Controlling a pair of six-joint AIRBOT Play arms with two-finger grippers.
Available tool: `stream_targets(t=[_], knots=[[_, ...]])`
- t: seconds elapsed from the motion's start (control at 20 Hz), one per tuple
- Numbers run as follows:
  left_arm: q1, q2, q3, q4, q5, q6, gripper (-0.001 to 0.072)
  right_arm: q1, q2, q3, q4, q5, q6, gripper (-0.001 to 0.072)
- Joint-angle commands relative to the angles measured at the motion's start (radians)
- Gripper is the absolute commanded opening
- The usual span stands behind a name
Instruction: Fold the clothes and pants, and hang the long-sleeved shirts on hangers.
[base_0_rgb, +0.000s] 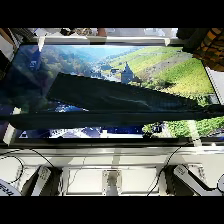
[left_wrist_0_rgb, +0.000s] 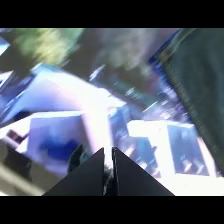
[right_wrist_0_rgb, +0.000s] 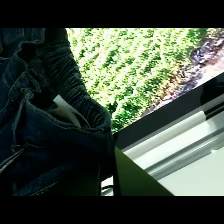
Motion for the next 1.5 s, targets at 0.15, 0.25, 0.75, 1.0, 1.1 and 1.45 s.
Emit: stream_targets(t=[0.15,0.25,0.75,1.0,1.1,1.45], knots=[[-0.226,-0.227,0.179,-0.036,0.03,-0.067,0.0029,-0.005,-0.064,0.032,-0.012,0.079,0.014,0.0032],[-0.339,-0.363,0.263,-0.035,0.079,-0.127,0.0028,-0.005,-0.114,0.032,-0.022,0.097,0.014,0.0033],[-0.563,-0.901,0.742,0.073,0.152,-0.43,0.0028,-0.004,-0.344,0.033,-0.028,-0.054,0.141,0.0033],[-0.568,-0.956,0.756,0.073,0.269,-0.442,0.0028,0.007,-0.403,0.033,0.111,-0.264,0.198,0.0034],[-0.575,-0.967,0.756,0.073,0.314,-0.438,0.0029,0.033,-0.425,0.033,0.18,-0.347,0.198,0.0034],[-0.586,-1.049,0.756,0.072,0.386,-0.439,0.0029,0.143,-0.543,0.033,0.201,-0.478,0.264,0.0034]])
